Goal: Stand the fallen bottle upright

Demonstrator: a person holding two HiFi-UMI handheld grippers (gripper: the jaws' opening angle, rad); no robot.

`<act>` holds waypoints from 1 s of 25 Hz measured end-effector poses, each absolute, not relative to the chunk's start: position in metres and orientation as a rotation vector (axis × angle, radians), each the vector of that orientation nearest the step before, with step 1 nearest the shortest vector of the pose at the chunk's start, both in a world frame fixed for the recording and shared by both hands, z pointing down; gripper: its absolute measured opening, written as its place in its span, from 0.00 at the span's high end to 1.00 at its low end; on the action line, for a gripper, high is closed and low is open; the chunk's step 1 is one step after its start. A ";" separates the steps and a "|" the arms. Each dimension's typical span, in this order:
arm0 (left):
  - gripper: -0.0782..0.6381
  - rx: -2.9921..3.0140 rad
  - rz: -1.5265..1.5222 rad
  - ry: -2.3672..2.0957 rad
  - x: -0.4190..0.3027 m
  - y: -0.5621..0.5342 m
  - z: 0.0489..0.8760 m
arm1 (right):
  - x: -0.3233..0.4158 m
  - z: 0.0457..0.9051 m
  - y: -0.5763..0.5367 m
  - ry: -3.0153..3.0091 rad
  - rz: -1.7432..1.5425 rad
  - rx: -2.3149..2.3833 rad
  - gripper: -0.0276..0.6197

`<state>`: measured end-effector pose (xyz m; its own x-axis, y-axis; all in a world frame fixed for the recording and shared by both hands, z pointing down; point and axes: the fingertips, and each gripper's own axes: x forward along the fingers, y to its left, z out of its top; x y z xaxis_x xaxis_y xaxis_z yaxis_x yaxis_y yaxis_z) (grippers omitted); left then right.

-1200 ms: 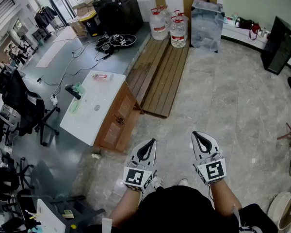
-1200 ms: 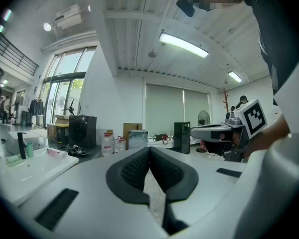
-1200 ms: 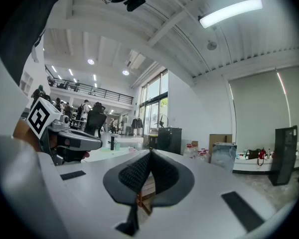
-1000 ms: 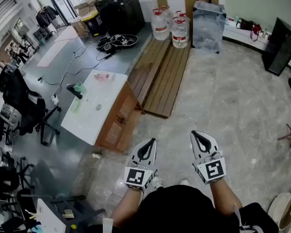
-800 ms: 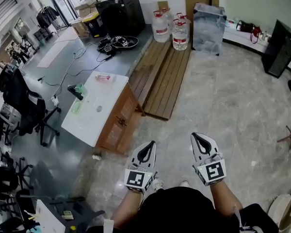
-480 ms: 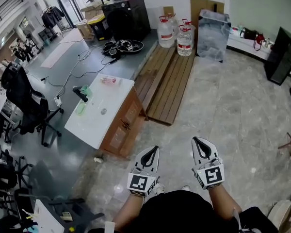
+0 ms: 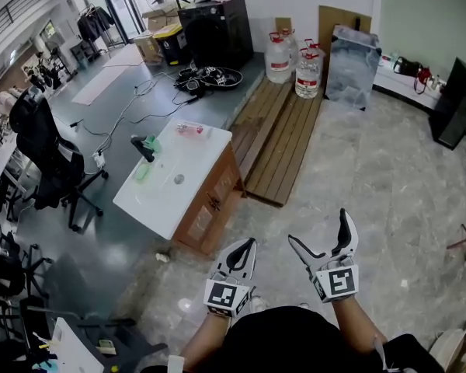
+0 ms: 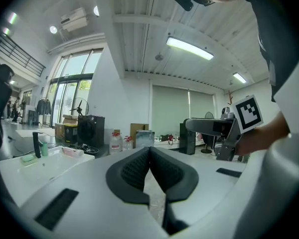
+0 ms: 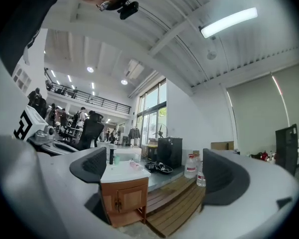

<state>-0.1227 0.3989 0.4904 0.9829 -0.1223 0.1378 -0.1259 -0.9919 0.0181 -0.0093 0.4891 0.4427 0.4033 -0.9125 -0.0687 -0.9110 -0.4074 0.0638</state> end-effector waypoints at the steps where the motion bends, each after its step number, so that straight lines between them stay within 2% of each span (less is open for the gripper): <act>1: 0.87 3.100 0.215 -0.198 -0.129 0.393 0.491 | -0.012 0.443 0.484 -1.686 -0.146 2.623 0.03; 15: 0.87 3.091 0.220 -0.251 -0.177 0.305 0.494 | -0.050 0.460 0.389 -1.708 -0.085 2.559 0.03; 25: 0.87 3.053 0.259 -0.326 -0.135 0.248 0.511 | 0.009 0.472 0.334 -1.733 -0.042 2.514 0.03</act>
<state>-0.1354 0.2477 0.5109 0.9635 -0.2047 0.1728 -0.2149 -0.9757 0.0424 0.0093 0.3337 0.4723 0.3569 -0.9337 0.0269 -0.9313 -0.3535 0.0878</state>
